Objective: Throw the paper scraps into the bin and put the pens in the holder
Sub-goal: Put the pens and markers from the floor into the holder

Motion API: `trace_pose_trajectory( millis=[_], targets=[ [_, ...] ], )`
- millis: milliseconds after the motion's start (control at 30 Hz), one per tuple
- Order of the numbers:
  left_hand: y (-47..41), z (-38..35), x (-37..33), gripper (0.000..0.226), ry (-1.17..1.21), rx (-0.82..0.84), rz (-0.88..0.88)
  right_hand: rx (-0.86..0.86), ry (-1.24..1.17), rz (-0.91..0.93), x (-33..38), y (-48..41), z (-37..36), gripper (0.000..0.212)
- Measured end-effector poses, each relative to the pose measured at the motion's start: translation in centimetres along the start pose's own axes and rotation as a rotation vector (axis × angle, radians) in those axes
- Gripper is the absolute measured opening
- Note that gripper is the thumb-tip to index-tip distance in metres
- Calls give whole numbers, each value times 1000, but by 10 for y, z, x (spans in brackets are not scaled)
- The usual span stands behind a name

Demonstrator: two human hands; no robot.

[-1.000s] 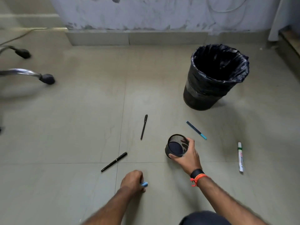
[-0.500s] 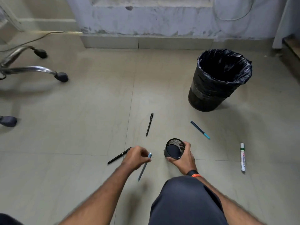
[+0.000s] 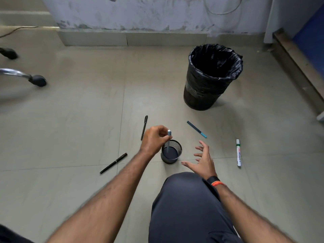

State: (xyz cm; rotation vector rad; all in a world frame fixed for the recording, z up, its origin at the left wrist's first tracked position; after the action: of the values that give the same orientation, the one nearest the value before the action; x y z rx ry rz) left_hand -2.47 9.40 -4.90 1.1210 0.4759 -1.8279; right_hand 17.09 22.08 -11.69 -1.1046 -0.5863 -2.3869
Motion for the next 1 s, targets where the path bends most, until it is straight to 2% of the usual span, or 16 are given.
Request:
trace_pose_trajectory(
  millis=[167, 300, 367, 467, 600, 767, 867, 933, 1000],
  targets=[
    [9, -21, 39, 12, -147, 13, 106, -7, -48, 62, 15, 4, -4, 105],
    [6, -2, 64, 46, -202, -6, 122, 8, -40, 110, 27, -2, -7, 99],
    [3, 23, 86, 53, -231, -82, 158, -22, -46, 103, 28, -10, -3, 90],
    [5, 64, 134, 50, -403, -200, 233, -147, -70, -12, 16, -33, 10, 62],
    [16, 80, 179, 40, -608, -158, 329, -315, -133, -122, -5, -61, 23, 37],
    [23, 70, 191, 10, -683, -98, 330, -374, -164, -187, -26, -78, 19, 23],
    [29, 62, 193, 14, -656, -109, 295, -377, -181, -232, -48, -84, 11, 30],
    [31, 57, 195, 21, -652, -74, 292, -365, -171, -264, -57, -82, 5, 29],
    [29, 54, 192, 16, -661, -22, 315, -334, -153, -289, -65, -80, -3, 25]
  ],
)
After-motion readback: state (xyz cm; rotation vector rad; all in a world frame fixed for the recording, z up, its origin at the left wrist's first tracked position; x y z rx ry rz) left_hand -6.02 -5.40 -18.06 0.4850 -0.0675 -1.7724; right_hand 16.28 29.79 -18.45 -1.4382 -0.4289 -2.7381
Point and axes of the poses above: each hand's wrist, its own y-axis away from the middle knuckle, its own z-axis out of the back of the hand, x = y × z, the point moved 6 cm from there along -y, towards the middle knuckle, and after that the axes turned 9 degrees about -x, right-handed, at the moved point
